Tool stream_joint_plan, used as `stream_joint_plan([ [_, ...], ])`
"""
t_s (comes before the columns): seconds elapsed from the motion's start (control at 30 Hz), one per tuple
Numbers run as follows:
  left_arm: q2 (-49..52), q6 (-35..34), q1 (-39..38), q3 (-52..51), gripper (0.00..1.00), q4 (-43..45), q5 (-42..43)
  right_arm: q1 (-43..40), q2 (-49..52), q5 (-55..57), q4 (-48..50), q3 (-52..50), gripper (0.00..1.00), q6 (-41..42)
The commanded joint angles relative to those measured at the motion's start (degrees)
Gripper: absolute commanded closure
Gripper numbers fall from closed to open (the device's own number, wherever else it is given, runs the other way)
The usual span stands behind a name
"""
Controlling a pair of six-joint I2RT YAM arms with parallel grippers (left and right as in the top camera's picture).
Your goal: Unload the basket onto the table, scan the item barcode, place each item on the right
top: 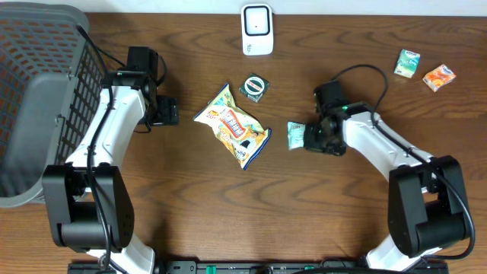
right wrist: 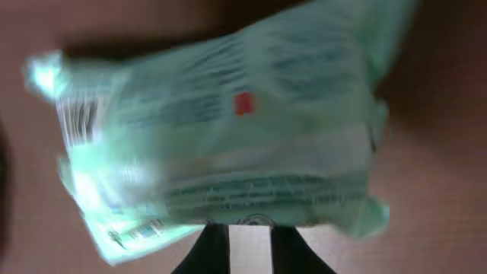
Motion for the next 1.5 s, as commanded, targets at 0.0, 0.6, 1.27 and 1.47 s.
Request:
stream_joint_plan([
  [0.0, 0.04, 0.33, 0.04, -0.17, 0.02, -0.17, -0.35, -1.11, -0.26, 1.2, 3.23, -0.07, 0.87, 0.63],
  [0.6, 0.04, 0.33, 0.04, -0.17, 0.02, -0.17, -0.35, -5.27, -0.26, -11.1, 8.61, 4.33, 0.47, 8.17],
  [1.27, 0.04, 0.33, 0.04, -0.17, 0.03, -0.17, -0.35, -1.97, 7.06, -6.51, 14.23, 4.24, 0.05, 36.02],
  [1.47, 0.04, 0.33, 0.04, -0.17, 0.02, -0.17, -0.33, -4.07, 8.0, -6.75, 16.22, 4.24, 0.51, 33.48],
])
